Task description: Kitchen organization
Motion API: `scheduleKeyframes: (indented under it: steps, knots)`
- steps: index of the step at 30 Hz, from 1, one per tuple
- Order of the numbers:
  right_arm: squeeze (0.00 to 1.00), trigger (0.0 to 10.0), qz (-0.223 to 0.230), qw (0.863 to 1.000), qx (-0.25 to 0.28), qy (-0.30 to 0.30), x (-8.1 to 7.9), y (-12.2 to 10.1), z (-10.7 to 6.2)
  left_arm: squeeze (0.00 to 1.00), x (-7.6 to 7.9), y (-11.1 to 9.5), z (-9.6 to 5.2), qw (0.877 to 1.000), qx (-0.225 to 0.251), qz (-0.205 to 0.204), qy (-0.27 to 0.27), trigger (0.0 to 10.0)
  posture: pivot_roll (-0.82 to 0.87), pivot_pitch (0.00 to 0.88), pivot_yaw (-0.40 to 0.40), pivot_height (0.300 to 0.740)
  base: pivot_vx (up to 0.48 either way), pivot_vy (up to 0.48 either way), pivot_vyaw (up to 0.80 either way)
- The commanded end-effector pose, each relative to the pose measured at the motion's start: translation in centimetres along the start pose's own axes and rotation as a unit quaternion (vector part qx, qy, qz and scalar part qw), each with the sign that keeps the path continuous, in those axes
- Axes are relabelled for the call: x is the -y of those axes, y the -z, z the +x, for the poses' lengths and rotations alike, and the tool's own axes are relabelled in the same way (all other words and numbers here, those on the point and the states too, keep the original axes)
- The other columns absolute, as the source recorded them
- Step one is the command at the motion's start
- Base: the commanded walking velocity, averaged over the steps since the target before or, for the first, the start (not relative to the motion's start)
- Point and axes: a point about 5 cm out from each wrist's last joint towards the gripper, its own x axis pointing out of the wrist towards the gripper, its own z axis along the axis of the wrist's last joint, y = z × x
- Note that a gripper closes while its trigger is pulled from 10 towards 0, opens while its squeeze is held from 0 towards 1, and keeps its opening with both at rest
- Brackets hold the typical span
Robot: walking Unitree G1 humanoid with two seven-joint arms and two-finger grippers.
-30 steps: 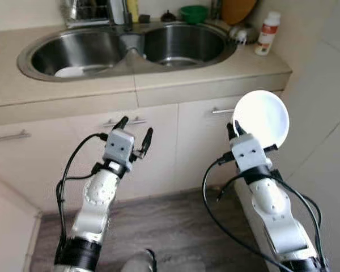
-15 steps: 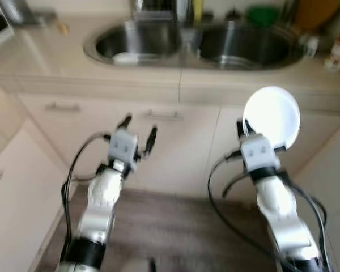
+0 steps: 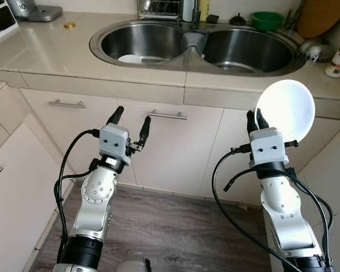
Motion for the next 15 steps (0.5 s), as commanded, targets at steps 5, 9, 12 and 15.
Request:
scheduleKeyframes:
  steps: [5, 9, 12, 15]
  knots:
    - [0.0, 10.0, -0.012, 0.999, 0.041, 0.006, 0.17, -1.37, 0.53, 0.0, -0.42, -0.73, 0.42, 1.0, 0.021, 0.007, -0.005, 10.0, 0.06, 0.0, -0.016, 0.74, 0.39, 0.0, 0.0]
    - [0.0, 10.0, -0.017, 0.999, 0.049, 0.007, 0.17, -1.56, 0.59, 0.0, -0.49, -0.78, 0.47, 1.0, 0.023, 0.006, -0.008, 10.0, 0.06, 0.0, -0.019, 0.74, 0.39, 0.0, 0.0]
    - [0.0, 10.0, -0.022, 0.998, 0.053, 0.009, 0.22, -1.68, 0.65, 0.0, -0.51, -0.8, 0.5, 1.0, 0.024, 0.006, -0.009, 10.0, 0.06, 0.0, -0.019, 0.74, 0.389, 0.0, 0.0]
    - [0.0, 10.0, -0.04, 0.997, 0.068, 0.009, 0.28, -2.06, 0.77, 0.0, -0.54, -0.79, 0.51, 1.0, 0.024, 0.006, -0.009, 10.0, 0.06, 0.0, -0.019, 0.74, 0.391, 0.0, 0.0]
